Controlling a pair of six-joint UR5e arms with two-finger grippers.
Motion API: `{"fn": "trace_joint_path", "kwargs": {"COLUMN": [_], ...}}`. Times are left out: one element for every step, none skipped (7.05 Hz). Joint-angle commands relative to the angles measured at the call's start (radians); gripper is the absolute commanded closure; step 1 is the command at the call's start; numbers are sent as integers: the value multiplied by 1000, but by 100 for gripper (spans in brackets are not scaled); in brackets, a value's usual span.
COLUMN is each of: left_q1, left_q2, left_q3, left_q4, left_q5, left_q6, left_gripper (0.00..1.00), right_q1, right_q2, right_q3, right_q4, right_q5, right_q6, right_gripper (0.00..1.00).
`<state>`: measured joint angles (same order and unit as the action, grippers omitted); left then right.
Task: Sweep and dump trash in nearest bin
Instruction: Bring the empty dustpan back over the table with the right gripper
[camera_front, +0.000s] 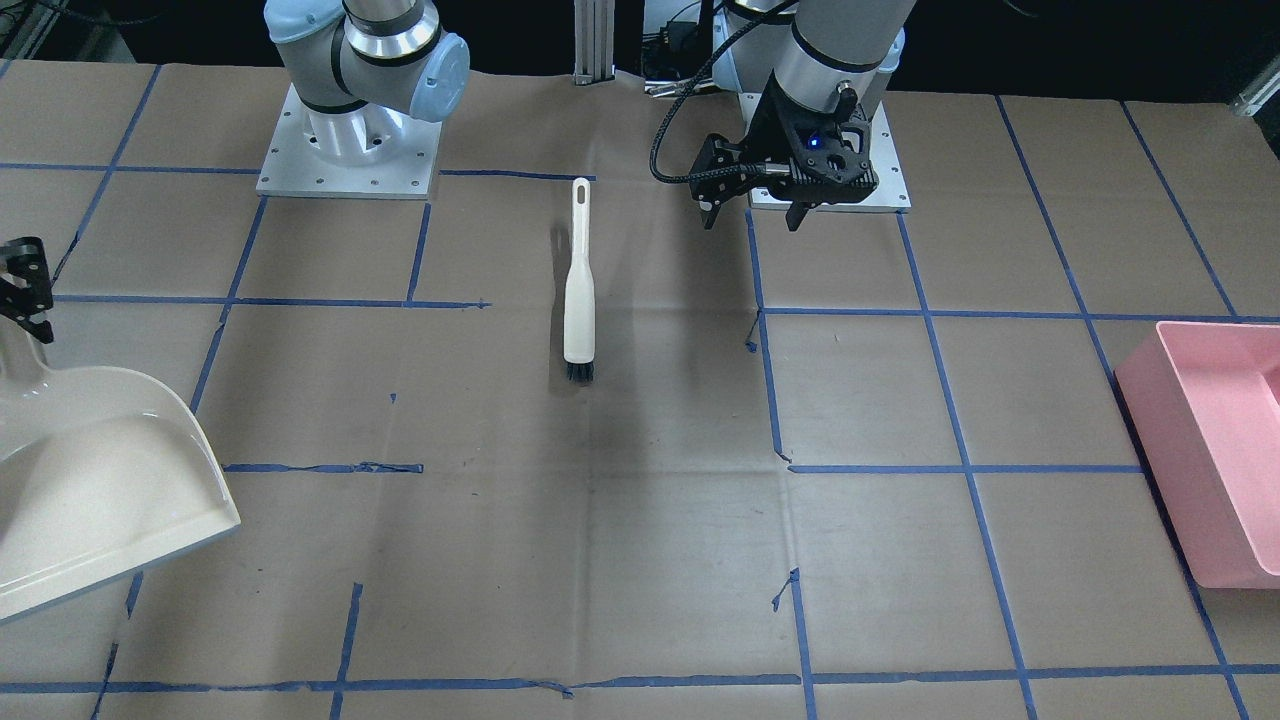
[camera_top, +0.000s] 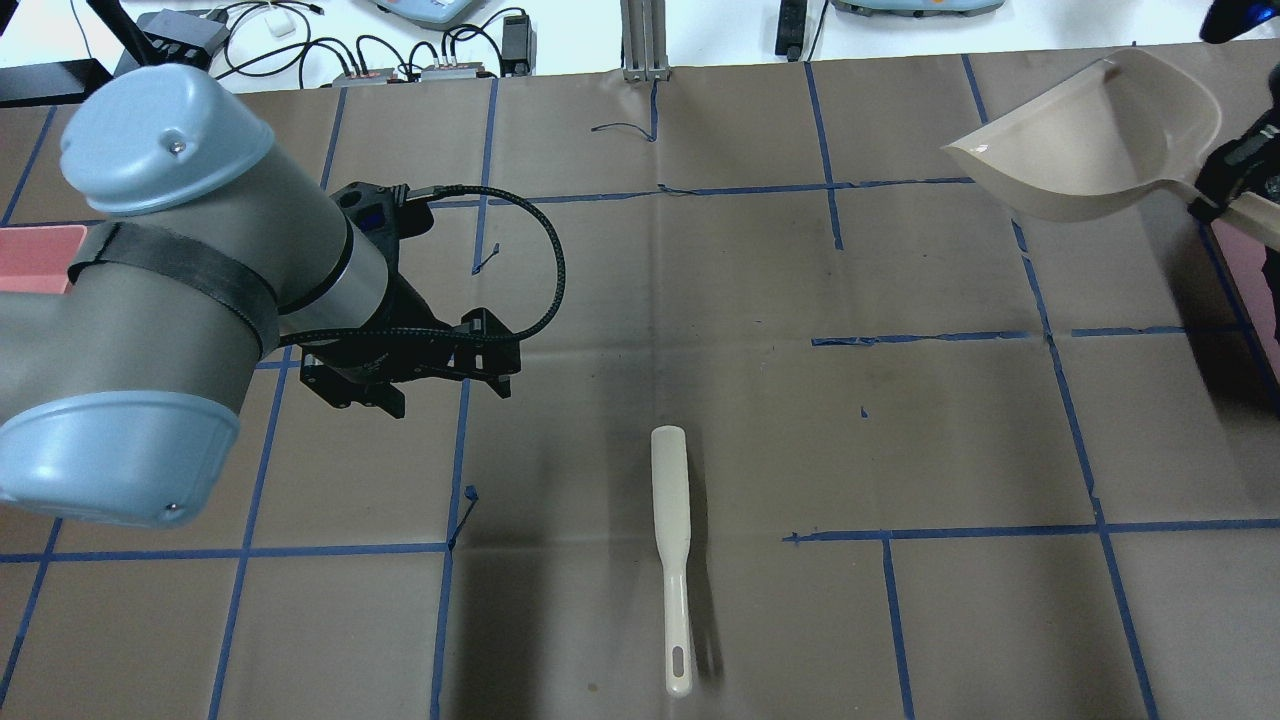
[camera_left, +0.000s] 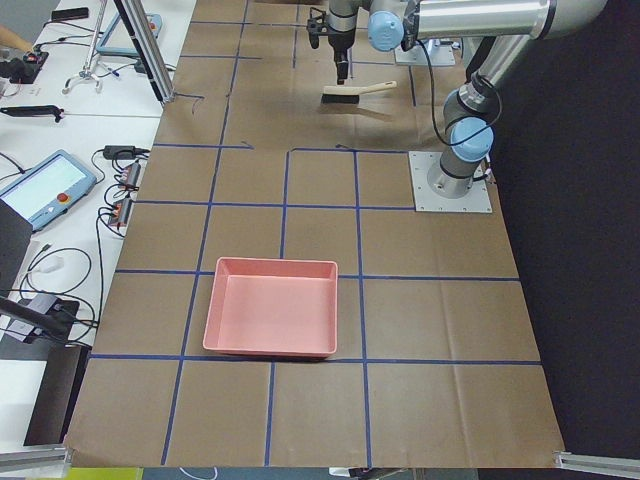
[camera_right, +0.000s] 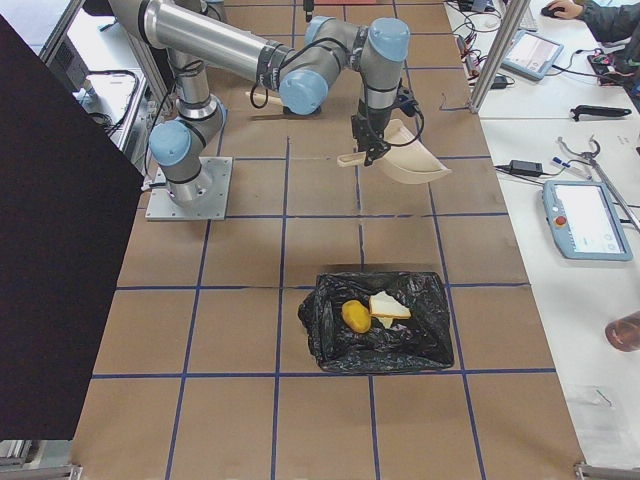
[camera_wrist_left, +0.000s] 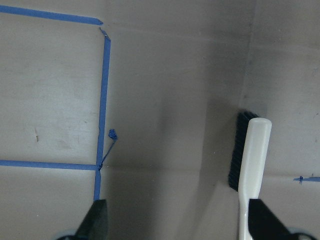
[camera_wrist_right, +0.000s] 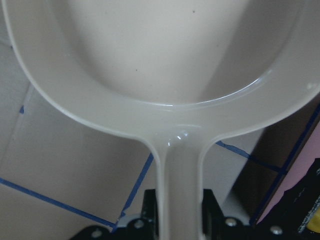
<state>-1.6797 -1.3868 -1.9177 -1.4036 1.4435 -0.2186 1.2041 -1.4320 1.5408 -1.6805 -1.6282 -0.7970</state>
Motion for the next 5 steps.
{"fn": "trace_joint_path", "kwargs": {"left_q1": [2,0,0,0,0], "left_q2": [0,0,0,0,0], "left_q3": [0,0,0,0,0], "left_q4": [0,0,0,0,0], "left_q5": [0,0,0,0,0], "left_q6": [1,-1,1,-1,-1], "left_gripper": [0,0,0,0,0], "right_q1": [140,207,266,323,386], "right_q2": [50,73,103,138,192], "right_q3": [-4,-5,-7,-11,-27], "right_q4": [-80,-105,-135,-162,-183], "right_q5": [10,7,10,10,11], "right_q6": [224,298,391,454,540], "right_gripper": [69,69,69,69,69]}}
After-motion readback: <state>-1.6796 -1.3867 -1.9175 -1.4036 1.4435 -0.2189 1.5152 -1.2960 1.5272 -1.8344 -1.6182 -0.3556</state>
